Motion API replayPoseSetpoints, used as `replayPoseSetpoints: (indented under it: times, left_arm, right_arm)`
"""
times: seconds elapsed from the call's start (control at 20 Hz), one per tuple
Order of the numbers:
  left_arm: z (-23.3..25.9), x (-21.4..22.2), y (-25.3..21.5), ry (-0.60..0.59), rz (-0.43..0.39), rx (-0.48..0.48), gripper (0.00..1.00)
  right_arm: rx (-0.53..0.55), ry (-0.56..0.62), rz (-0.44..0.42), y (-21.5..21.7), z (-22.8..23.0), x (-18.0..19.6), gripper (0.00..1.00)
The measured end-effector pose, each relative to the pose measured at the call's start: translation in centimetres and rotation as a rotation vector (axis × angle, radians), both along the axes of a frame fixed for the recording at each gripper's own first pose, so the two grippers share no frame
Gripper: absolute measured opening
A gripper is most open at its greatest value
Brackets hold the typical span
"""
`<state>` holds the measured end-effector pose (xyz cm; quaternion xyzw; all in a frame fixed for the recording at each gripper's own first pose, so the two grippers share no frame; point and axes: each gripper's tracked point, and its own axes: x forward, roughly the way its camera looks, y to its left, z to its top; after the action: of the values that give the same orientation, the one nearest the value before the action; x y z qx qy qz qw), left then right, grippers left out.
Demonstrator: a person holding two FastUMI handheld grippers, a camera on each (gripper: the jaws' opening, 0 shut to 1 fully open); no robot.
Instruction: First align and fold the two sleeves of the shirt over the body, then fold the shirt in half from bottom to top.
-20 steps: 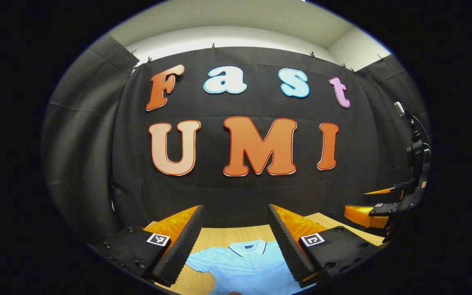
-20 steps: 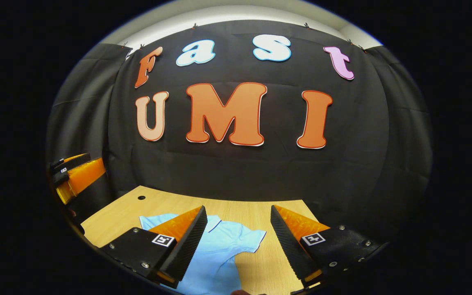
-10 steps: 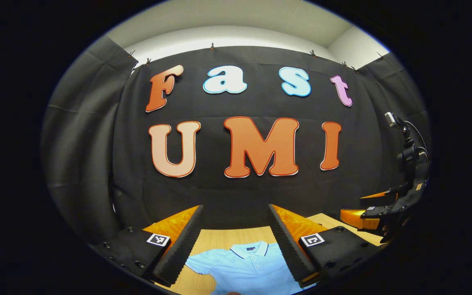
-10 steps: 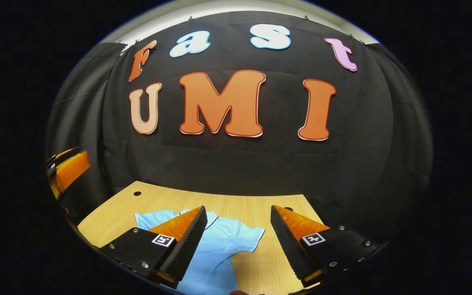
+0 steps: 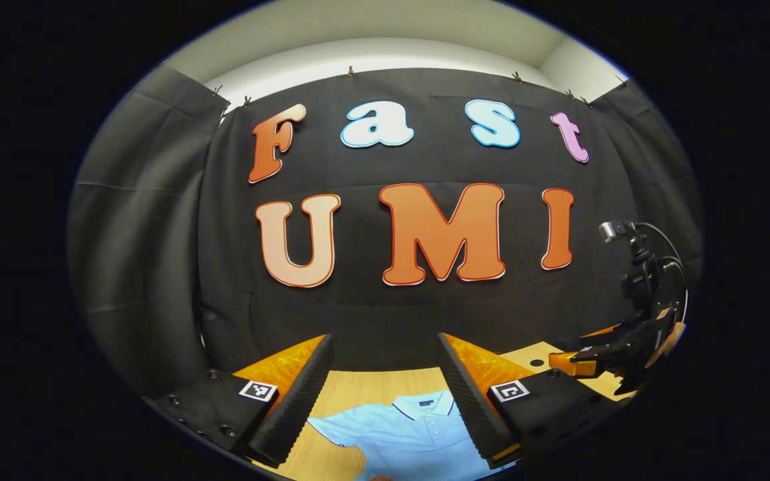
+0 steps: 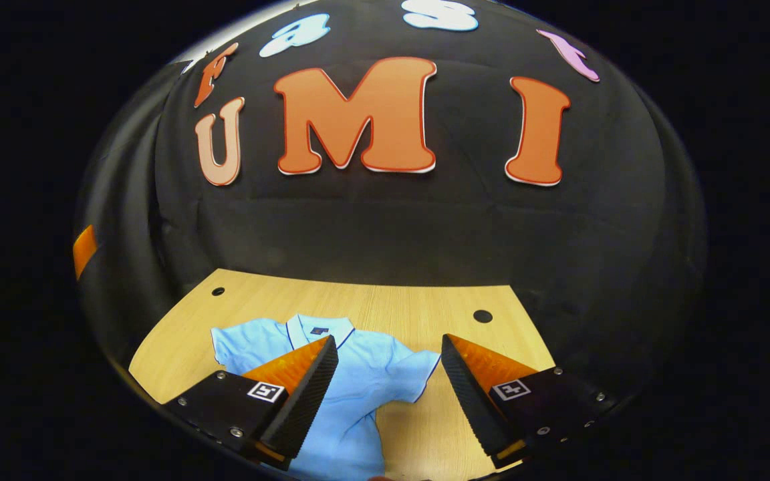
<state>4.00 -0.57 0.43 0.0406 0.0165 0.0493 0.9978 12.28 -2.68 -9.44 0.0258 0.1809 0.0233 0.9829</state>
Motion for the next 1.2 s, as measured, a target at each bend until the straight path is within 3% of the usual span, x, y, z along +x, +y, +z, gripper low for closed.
replayPoseSetpoints:
  times: [0.55,0.75,0.9,1.2]
  left_arm:
    - [-2.3,-0.6,2.4,0.087,0.177,0.021,1.00]
    - [-2.4,-0.7,2.3,0.101,0.195,0.040,1.00]
    - [-3.2,-0.6,1.7,0.120,0.193,0.016,1.00]
    - [-4.0,-0.4,1.9,0.149,0.216,0.012,1.00]
  right_arm:
    - [0.038,0.371,0.012,-0.6,-9.5,5.5,0.96]
    - [0.018,0.475,-0.009,-2.1,-12.4,7.1,0.95]
    - [-0.005,0.539,0.028,-2.4,-14.3,8.4,0.93]
    - [0.048,0.673,0.002,-3.0,-17.4,9.6,0.88]
